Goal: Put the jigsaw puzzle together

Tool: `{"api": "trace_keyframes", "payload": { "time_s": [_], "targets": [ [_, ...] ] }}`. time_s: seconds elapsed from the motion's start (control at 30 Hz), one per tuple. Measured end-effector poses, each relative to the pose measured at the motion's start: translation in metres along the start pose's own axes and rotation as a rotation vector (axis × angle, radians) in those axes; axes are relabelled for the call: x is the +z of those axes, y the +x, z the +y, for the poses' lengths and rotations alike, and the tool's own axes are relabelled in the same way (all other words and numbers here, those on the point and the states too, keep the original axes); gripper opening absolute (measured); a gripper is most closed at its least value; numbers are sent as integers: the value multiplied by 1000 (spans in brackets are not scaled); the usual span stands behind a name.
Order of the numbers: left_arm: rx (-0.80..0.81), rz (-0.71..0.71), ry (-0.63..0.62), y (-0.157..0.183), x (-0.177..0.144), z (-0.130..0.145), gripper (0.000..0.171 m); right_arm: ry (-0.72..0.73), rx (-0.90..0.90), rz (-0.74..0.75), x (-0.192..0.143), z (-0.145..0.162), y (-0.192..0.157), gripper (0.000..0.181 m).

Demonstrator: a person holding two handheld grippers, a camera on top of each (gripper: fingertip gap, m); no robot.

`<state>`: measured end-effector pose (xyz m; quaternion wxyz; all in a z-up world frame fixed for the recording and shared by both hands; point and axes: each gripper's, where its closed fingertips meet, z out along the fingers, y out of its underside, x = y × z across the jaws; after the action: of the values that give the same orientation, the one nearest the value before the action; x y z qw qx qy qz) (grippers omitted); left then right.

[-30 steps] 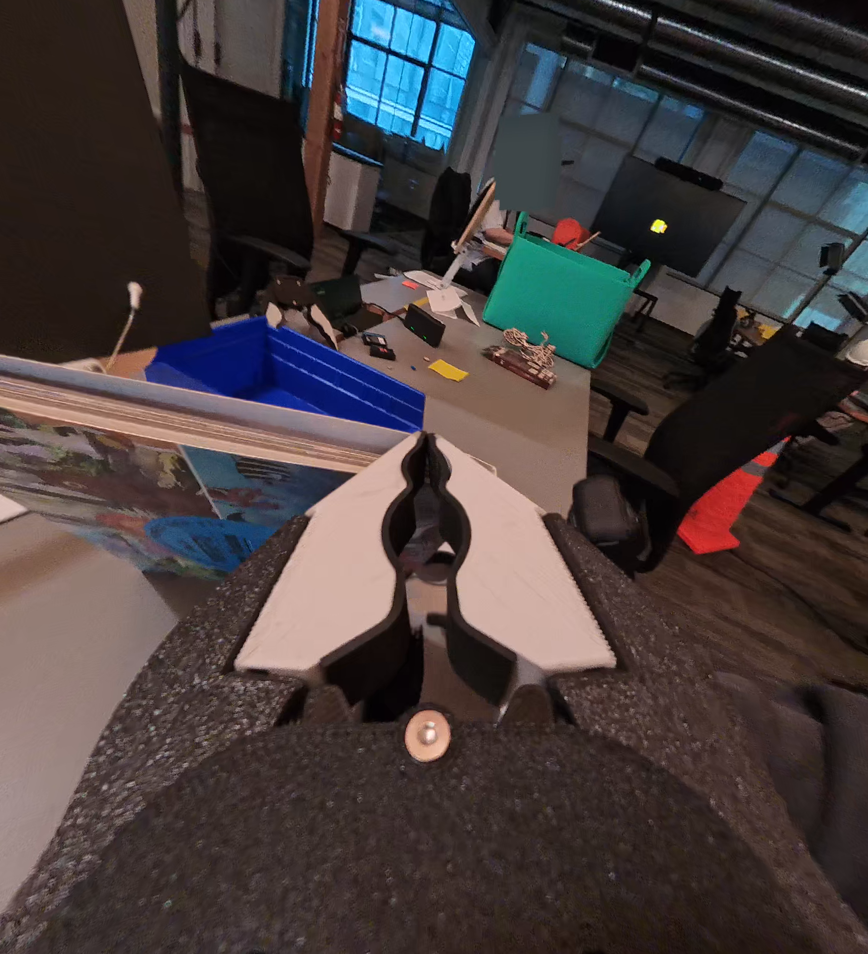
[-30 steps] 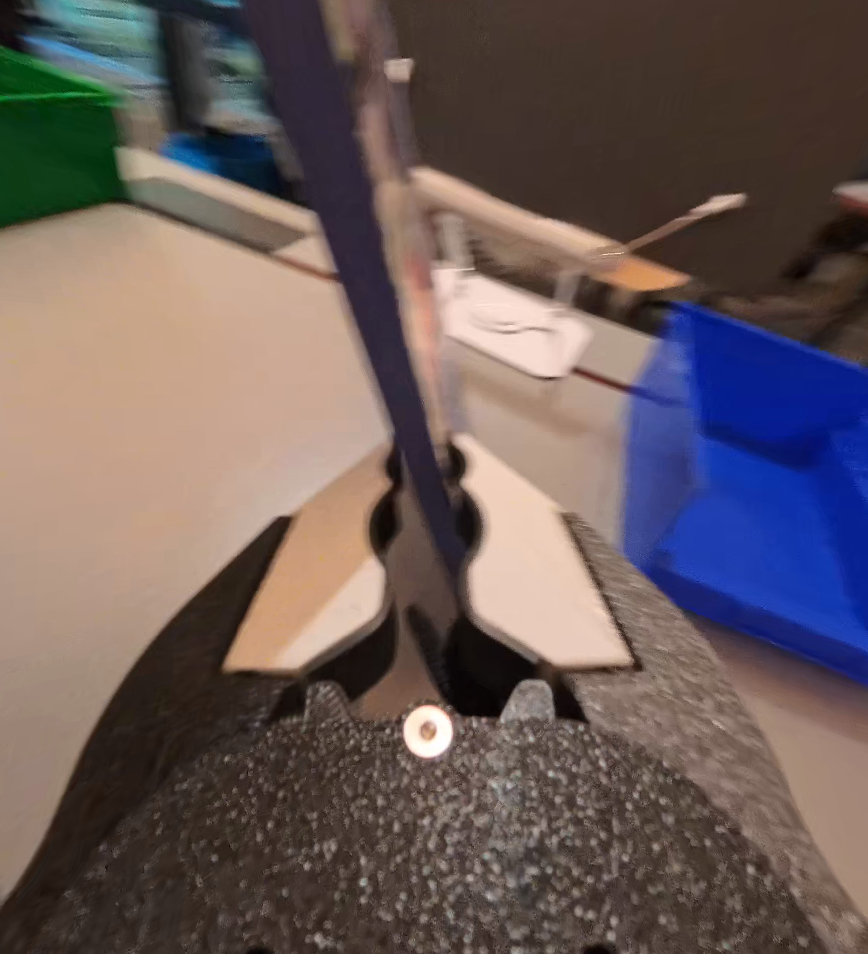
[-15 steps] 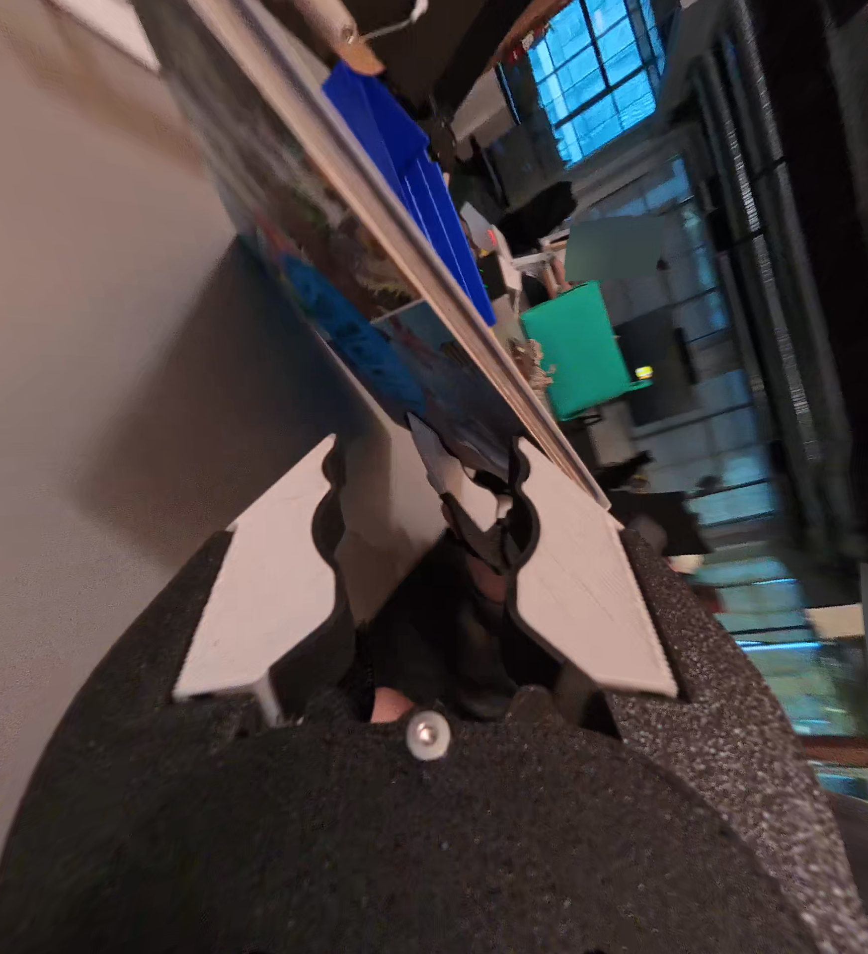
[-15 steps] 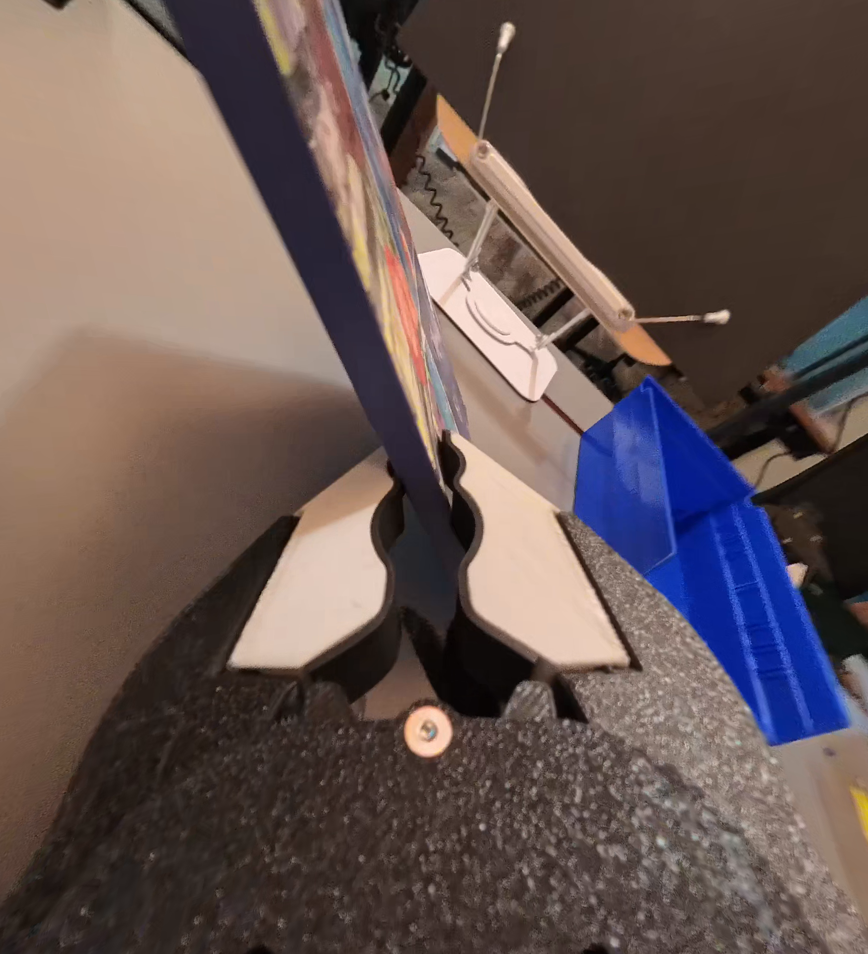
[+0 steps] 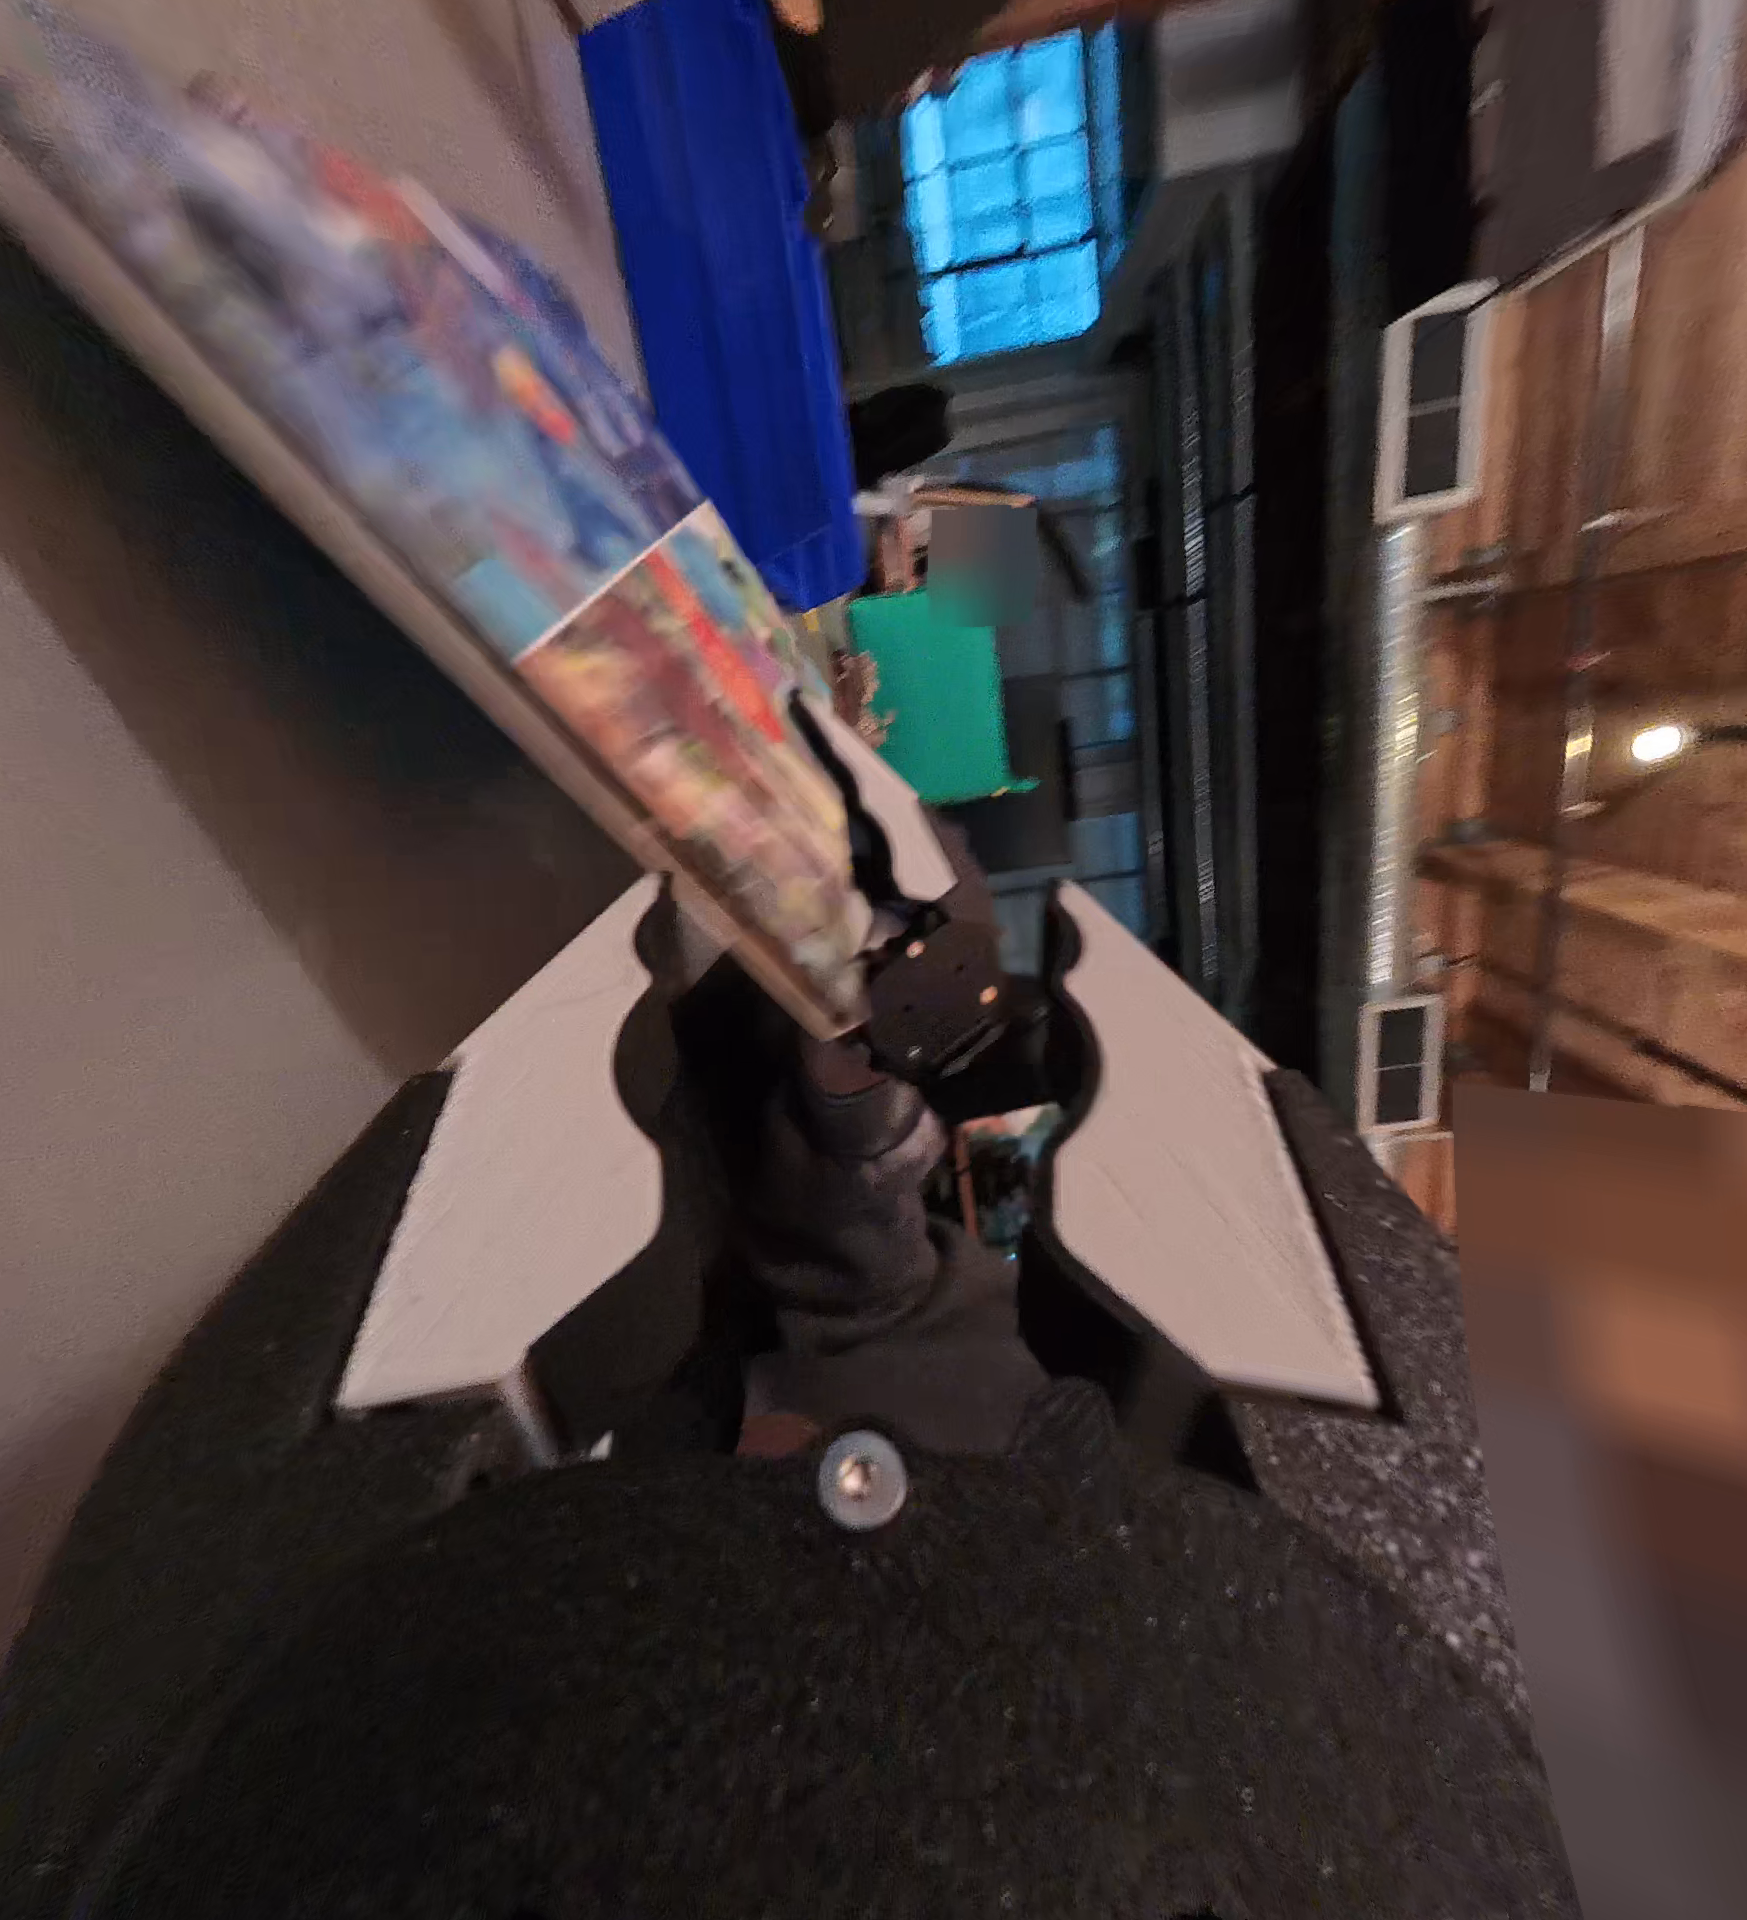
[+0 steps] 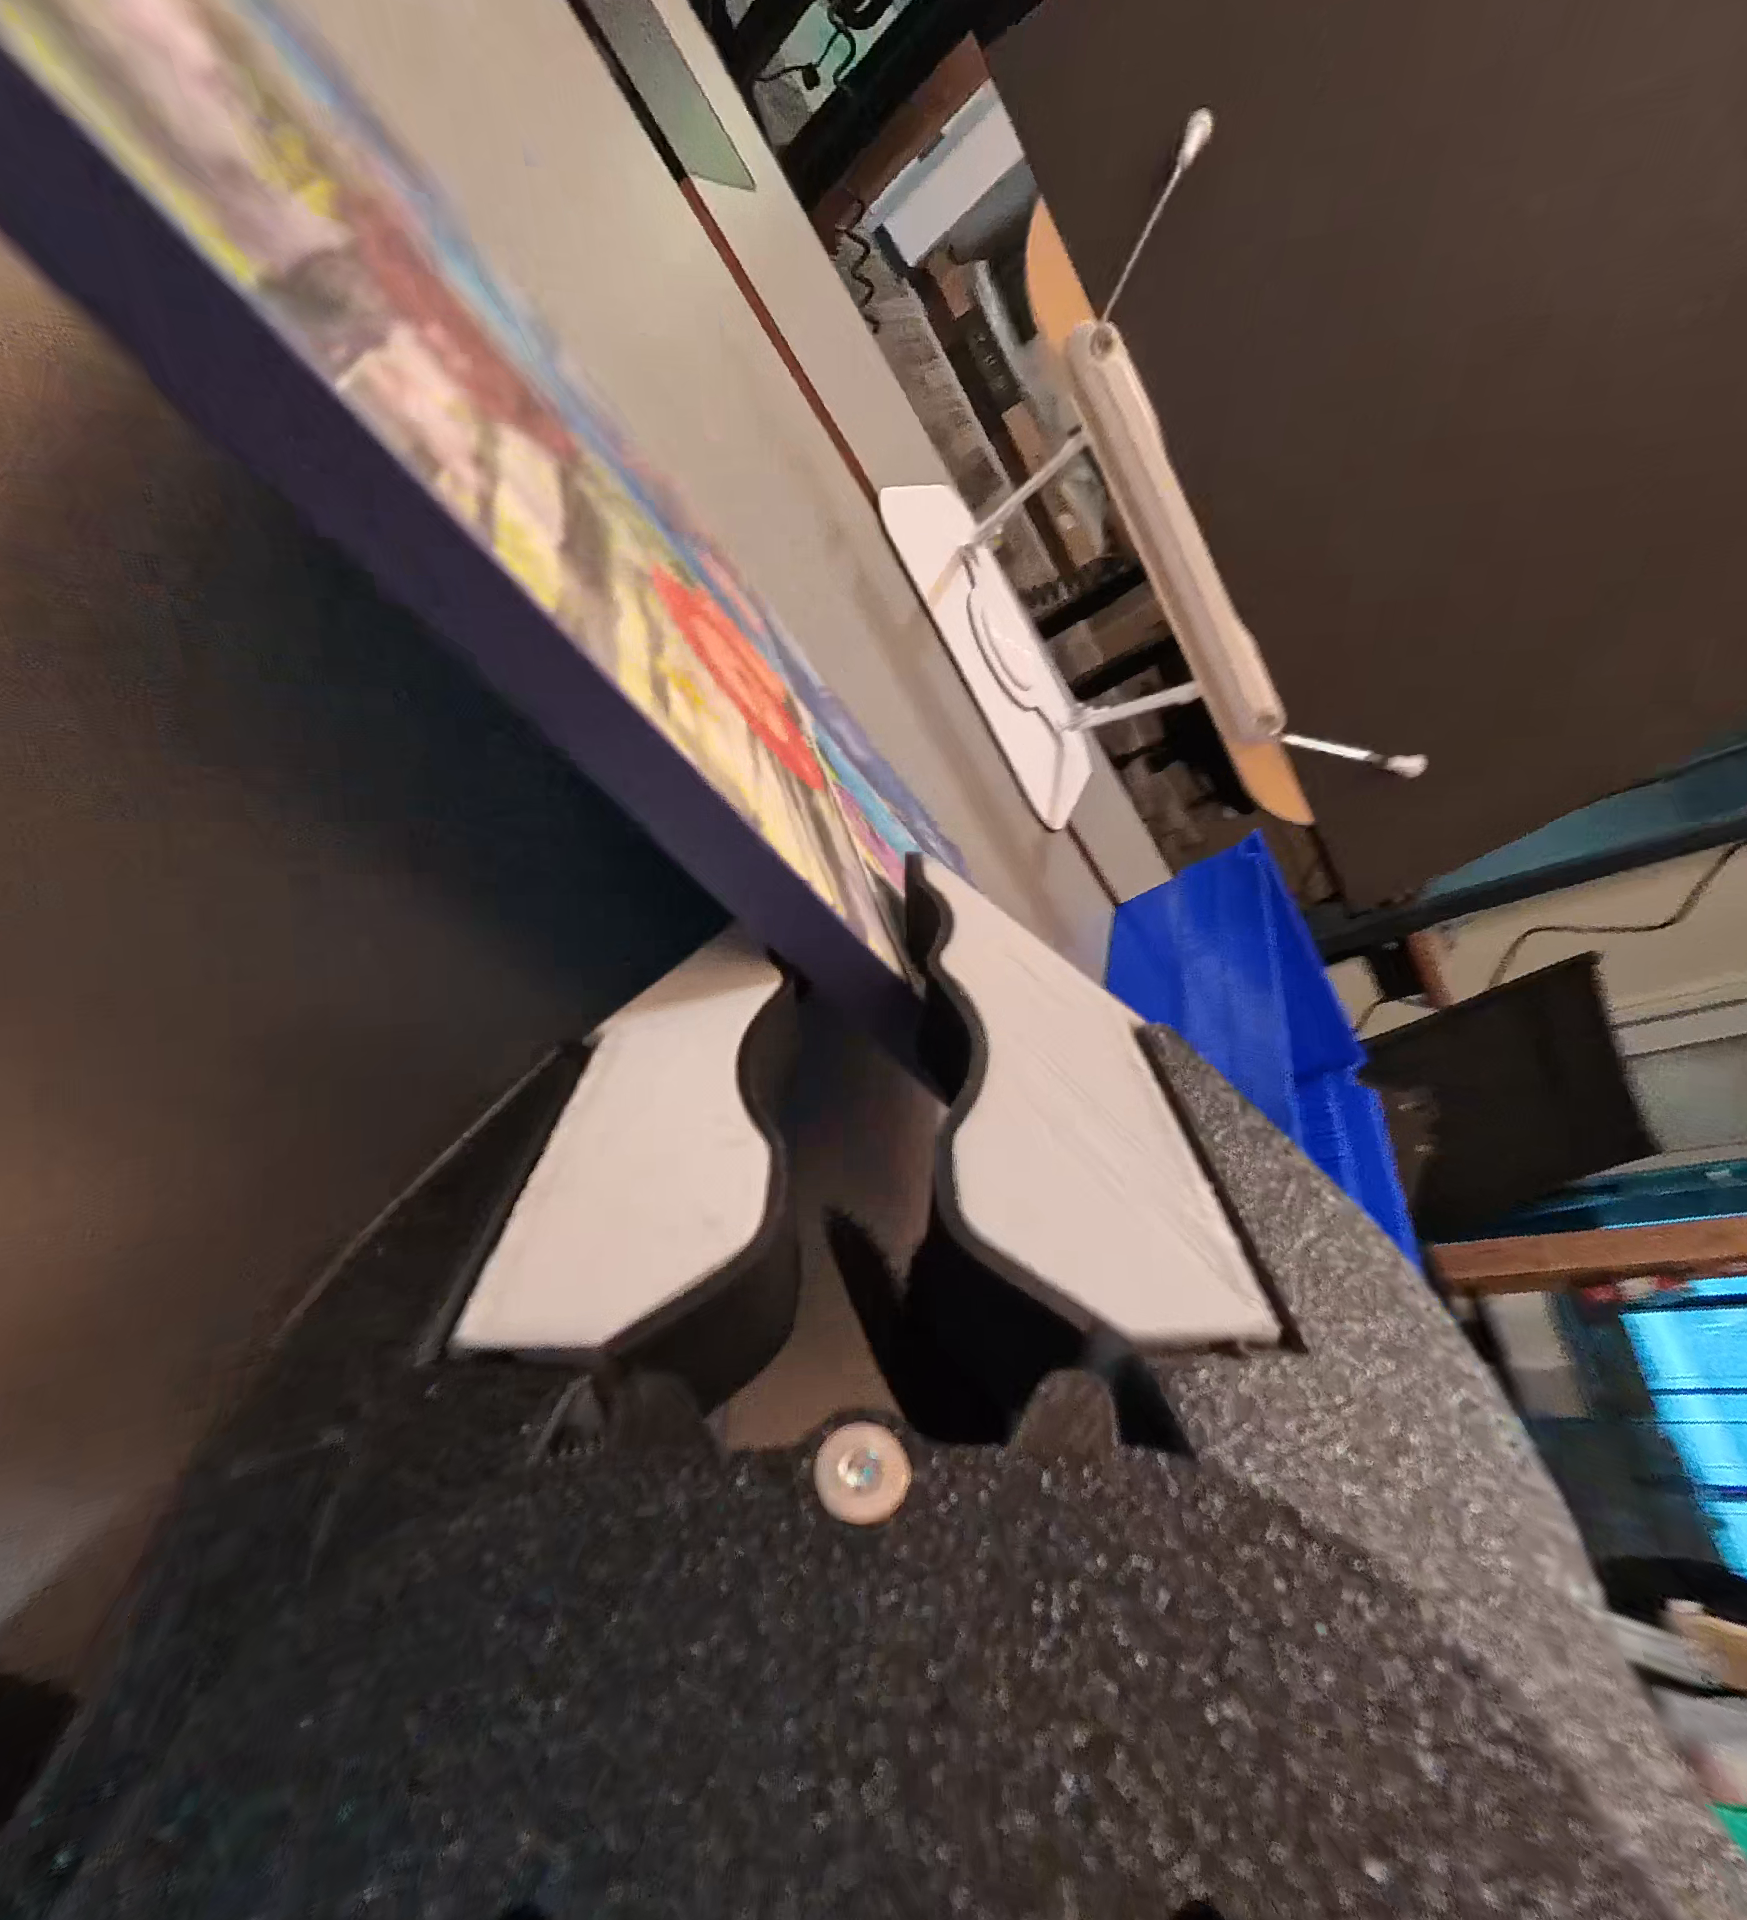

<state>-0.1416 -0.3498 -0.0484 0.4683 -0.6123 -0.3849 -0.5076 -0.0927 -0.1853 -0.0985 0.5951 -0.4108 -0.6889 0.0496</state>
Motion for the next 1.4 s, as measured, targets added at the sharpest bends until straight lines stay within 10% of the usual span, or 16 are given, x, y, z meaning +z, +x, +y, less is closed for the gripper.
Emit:
{"api": "trace_keyframes", "payload": {
  "time_s": [0.4,0.5,0.6,0.97,1.17,1.4],
  "targets": [
    [-89,-122,48,-47,26,-14,72,98,-208,-3,-11,-27,-39,13],
    [-72,-273,5,-78,27,-24,15,113,-276,-50,-15,-26,-61,13],
    [12,-277,-63,-75,26,-29,9,119,-252,-227,-20,-18,-88,29],
    [594,-408,-300,38,-10,-98,9,70,600,-817,-31,57,-23,63],
    [751,-606,-537,76,-2,-108,9,71,842,-1190,3,16,-29,78],
    [1069,-394,-634,105,-30,-71,8,92,829,-1369,19,-2,-59,74]
  ]
}}
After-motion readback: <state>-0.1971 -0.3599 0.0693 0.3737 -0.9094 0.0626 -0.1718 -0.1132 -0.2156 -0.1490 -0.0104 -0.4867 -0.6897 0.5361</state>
